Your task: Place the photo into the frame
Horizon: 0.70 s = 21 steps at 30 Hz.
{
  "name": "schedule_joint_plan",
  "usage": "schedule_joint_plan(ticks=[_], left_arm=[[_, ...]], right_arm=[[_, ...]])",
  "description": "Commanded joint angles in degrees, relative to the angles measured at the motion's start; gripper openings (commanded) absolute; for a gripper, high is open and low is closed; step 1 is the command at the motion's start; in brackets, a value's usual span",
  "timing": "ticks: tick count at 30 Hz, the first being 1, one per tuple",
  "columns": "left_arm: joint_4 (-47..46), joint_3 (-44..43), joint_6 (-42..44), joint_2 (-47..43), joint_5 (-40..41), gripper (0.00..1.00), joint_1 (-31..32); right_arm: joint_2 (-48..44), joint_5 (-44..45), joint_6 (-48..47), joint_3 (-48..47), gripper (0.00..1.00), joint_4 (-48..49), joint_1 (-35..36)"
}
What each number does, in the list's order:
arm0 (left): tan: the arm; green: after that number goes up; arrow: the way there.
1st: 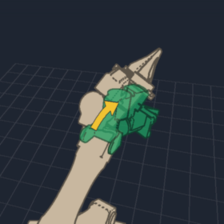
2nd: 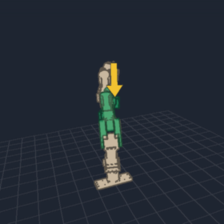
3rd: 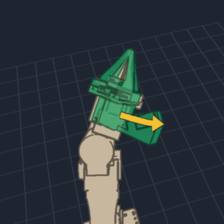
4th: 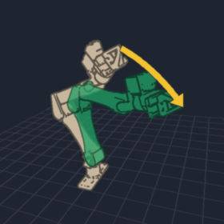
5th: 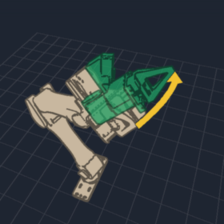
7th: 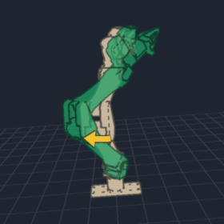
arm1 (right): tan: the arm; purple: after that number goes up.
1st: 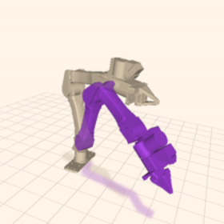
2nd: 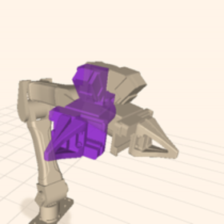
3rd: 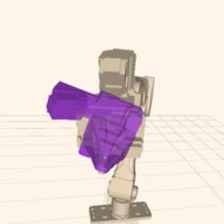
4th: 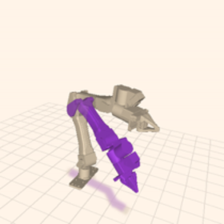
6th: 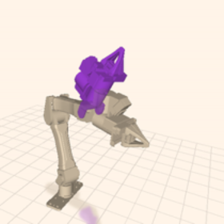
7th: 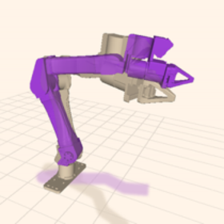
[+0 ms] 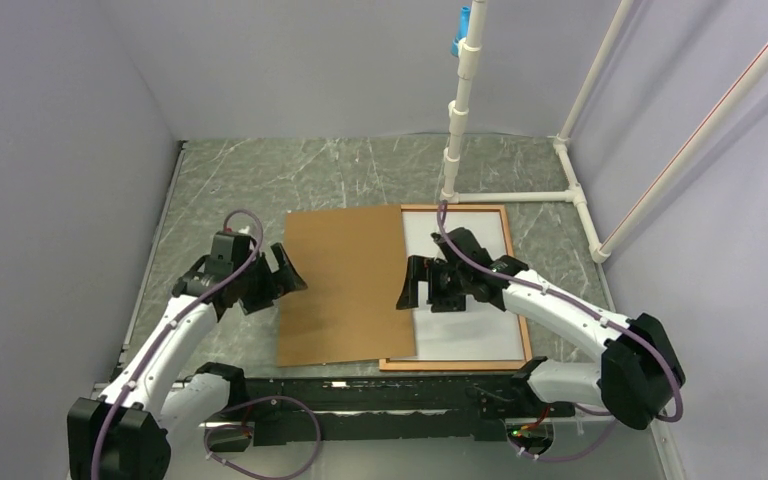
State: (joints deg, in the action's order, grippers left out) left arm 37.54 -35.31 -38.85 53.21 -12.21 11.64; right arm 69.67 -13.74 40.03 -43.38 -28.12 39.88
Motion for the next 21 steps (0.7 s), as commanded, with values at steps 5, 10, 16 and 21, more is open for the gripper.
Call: schedule_joint_plan(ticks=[5,10,16,21], left_arm=[[-3.51,0.00,-2.52,-0.22,-1.40,1.00,0.22],[-12.00,10.66,-5.26,-2.97,-3.38,0.99,0.20],[-18.45,14.03,-4.92,1.17,-5.80,0.99,0.34],[-21.97,15.54,-4.49,5.27,-7.78,0.99,0.40]], right_arm=[[3.53,-13.67,-0.50,4.56,0.98,15.24,-8.49],[10.37,-19.04,2.51,8.04,0.89,26.55,-9.18],[15.73,-23.50,4.82,11.40,0.73,38.04,-9.31],[16.93,-27.42,9.69,13.95,0.60,48.36,-9.21]])
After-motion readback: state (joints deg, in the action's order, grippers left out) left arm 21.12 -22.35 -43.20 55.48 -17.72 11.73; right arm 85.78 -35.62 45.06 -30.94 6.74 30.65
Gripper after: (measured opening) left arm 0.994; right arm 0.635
